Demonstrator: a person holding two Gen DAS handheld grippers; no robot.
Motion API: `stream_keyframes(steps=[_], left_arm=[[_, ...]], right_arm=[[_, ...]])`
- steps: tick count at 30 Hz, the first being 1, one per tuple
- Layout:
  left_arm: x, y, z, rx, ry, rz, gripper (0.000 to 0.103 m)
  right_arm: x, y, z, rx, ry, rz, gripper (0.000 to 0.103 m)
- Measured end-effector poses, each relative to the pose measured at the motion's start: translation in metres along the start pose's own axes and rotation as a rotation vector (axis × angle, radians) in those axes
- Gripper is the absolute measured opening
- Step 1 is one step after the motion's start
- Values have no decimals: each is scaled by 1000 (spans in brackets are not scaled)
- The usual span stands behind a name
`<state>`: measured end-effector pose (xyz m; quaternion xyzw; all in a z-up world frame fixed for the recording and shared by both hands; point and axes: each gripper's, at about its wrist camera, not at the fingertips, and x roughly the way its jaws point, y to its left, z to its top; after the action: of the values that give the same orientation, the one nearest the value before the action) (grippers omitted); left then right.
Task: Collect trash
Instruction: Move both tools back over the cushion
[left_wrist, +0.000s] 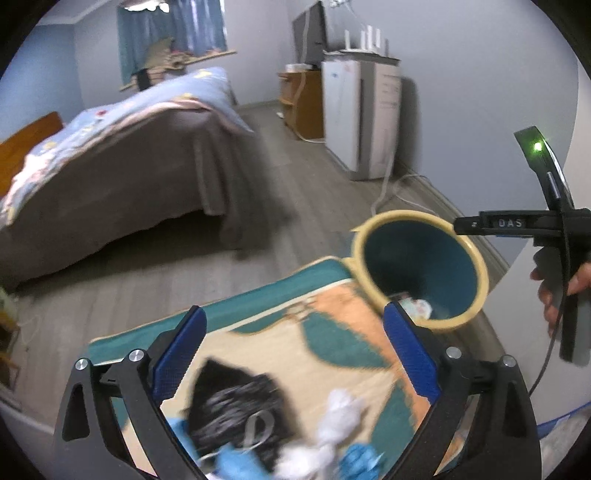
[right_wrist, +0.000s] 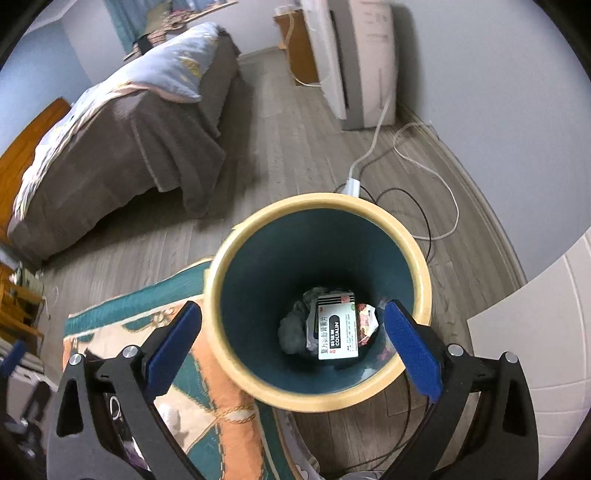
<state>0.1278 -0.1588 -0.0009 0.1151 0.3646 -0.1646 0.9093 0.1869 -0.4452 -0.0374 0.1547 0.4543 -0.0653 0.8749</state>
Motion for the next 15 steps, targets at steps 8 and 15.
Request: stream_keyframes(steps=[8, 15], left_arm=[[-65, 58, -35, -97, -20, 70, 97], [-91, 105, -81, -208, -25, 145, 97]], right_arm=[[-32, 49, -24, -72, 7, 29, 97], [-49, 97, -57, -128, 25, 45, 97]])
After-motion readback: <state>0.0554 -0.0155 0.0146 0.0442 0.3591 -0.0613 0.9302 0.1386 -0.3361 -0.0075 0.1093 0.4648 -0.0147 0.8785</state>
